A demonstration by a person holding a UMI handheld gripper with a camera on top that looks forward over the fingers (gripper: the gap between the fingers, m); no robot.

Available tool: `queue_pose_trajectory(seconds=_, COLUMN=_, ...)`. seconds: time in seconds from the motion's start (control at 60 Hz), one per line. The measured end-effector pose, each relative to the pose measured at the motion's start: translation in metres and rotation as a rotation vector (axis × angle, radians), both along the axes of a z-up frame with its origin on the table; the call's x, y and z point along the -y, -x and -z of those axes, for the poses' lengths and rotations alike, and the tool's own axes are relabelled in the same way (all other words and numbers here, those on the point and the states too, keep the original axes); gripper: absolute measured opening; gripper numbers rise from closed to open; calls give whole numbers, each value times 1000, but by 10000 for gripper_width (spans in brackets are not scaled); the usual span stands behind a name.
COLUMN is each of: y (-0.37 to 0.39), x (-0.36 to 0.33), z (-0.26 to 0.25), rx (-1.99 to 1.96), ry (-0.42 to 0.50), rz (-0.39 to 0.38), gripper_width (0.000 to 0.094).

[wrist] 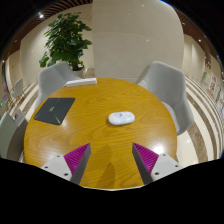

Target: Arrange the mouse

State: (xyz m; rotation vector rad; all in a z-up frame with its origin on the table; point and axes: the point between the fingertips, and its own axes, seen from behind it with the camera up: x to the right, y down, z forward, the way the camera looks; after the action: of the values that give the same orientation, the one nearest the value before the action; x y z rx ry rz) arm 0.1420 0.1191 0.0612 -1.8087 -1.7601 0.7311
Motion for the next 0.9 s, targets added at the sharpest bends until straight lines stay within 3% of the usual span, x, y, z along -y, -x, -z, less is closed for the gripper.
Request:
queue_pose_trajectory(seconds=0.517, y=127, x=-15, z=74, rx=0, ry=-12, rz=50, gripper_width=871)
queue_pose_trajectory(seconds=0.9, y=194, x=-6, z=84, rx=-8, ry=-6, rz=32, gripper_width=872)
